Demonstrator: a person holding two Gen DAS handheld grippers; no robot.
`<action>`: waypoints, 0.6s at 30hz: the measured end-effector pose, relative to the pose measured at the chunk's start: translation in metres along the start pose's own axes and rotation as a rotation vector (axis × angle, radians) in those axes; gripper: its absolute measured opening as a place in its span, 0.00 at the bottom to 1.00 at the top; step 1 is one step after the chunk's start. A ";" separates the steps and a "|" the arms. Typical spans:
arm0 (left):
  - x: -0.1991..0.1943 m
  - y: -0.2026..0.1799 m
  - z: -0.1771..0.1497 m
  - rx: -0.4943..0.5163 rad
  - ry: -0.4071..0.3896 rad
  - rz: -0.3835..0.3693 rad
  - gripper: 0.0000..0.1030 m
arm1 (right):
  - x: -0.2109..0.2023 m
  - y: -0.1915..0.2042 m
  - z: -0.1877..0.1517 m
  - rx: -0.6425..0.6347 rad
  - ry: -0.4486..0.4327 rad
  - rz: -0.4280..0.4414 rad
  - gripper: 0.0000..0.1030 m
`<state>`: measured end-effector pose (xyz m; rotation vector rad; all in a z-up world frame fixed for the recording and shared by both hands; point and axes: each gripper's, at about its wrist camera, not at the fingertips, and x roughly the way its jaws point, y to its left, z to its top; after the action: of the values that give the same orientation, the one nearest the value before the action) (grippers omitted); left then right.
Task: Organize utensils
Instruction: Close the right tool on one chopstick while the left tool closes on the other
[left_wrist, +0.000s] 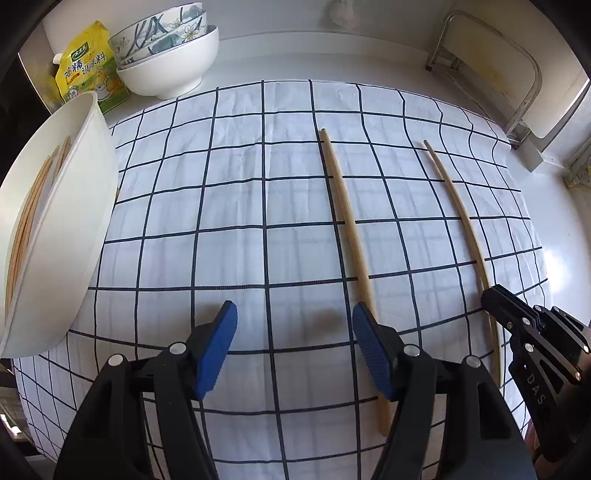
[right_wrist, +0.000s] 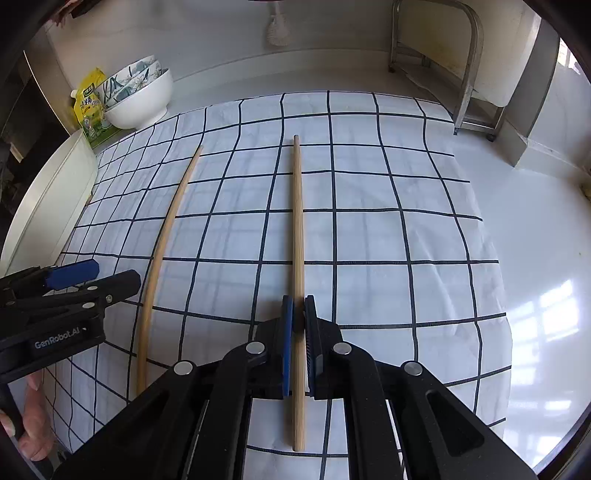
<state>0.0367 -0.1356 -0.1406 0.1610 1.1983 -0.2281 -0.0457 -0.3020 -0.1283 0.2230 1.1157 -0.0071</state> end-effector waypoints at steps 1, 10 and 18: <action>0.000 -0.002 0.001 0.003 -0.001 0.000 0.62 | 0.000 -0.001 0.000 0.004 0.000 0.005 0.07; 0.007 -0.015 0.010 0.030 -0.015 0.034 0.63 | 0.001 -0.003 0.004 -0.003 -0.015 -0.005 0.14; -0.001 -0.022 0.018 0.020 -0.038 0.022 0.66 | 0.004 -0.002 0.011 -0.014 -0.023 -0.012 0.15</action>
<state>0.0465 -0.1614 -0.1338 0.1867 1.1567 -0.2230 -0.0340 -0.3051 -0.1275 0.2037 1.0936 -0.0122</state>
